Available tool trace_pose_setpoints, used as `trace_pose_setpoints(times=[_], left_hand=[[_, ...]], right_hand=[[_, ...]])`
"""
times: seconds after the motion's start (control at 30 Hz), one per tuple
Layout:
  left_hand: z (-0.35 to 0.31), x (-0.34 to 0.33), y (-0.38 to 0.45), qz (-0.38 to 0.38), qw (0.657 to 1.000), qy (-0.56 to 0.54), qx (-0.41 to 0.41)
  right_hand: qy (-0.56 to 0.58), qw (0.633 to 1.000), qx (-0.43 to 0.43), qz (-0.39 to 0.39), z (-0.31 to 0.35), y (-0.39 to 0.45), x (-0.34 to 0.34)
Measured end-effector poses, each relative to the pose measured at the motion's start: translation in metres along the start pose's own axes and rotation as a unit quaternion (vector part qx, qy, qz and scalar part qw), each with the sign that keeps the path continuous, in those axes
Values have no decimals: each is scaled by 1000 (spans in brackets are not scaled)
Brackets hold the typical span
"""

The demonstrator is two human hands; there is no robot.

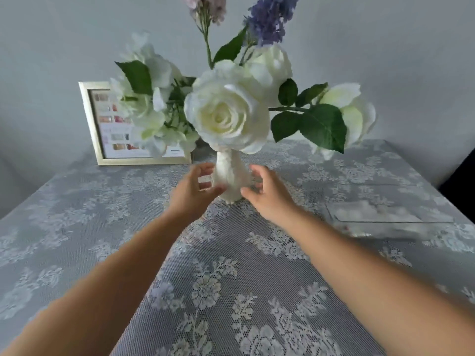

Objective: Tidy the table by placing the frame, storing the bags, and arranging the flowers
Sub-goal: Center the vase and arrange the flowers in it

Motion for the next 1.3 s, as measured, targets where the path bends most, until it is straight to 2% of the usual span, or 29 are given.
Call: trace_pose_setpoints(times=[0.1, 0.2, 0.3, 0.43, 0.93, 1.2, 1.3], left_hand=[[9, 1, 7, 32, 999, 17, -28], [17, -2, 9, 53, 997, -10, -46], [19, -4, 7, 44, 996, -38, -62], [20, -6, 8, 40, 996, -61, -57], [6, -14, 43, 18, 999, 35, -27], [16, -26, 75, -8, 1000, 23, 4], [18, -31, 84, -35, 999, 12, 3]], right_hand=[[-17, 1000, 0, 3, -4, 10, -12], [-18, 999, 12, -35, -7, 14, -17], [-28, 997, 34, -67, -9, 12, -21], [-3, 997, 45, -69, -12, 11, -24], [-35, 997, -29, -55, -24, 52, -24], [33, 991, -88, -95, -34, 80, -36], [42, 990, -99, -87, -37, 92, -38]])
Point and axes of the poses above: each hand's wrist, its own y-axis towards the middle knuckle, its own x-axis out of the back of the hand, z = x × y, the point moved 5 cm from there along y, towards the middle knuckle
